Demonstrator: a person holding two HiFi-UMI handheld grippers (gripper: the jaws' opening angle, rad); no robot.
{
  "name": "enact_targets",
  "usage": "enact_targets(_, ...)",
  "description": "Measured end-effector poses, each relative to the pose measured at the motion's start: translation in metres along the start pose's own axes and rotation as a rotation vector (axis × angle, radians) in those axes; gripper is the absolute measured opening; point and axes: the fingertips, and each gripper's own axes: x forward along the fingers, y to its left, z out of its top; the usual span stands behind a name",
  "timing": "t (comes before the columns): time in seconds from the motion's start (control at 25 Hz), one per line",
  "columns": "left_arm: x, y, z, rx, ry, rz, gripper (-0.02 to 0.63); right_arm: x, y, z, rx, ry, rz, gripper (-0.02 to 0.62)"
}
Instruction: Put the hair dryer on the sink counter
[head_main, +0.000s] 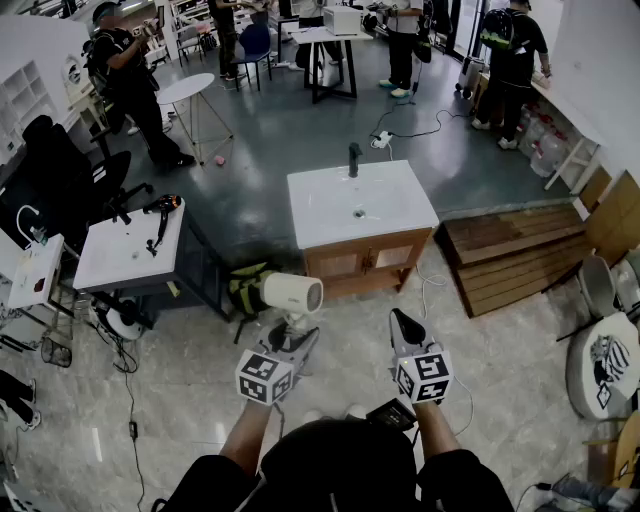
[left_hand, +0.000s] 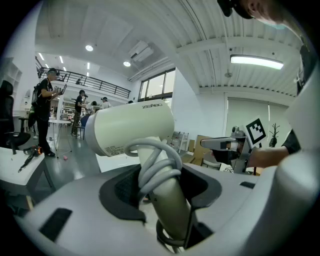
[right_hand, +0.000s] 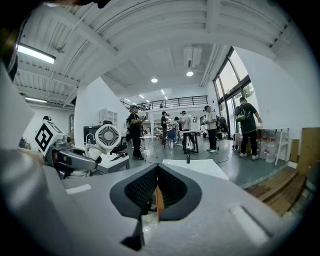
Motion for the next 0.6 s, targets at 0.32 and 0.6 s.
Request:
enact_targets(0.32,0.0,0.001,-0.001,0.003,0.006,0.012,0.218,0.0,-0.009,0.004,0.037,-0.048,-0.018,0.005)
enact_targets(0.6,0.002,0.001,0.0,0.0,0.008,0.019,0.218,0.002,-0.013,0.005,0.033,-0.046,-0.024,0.005)
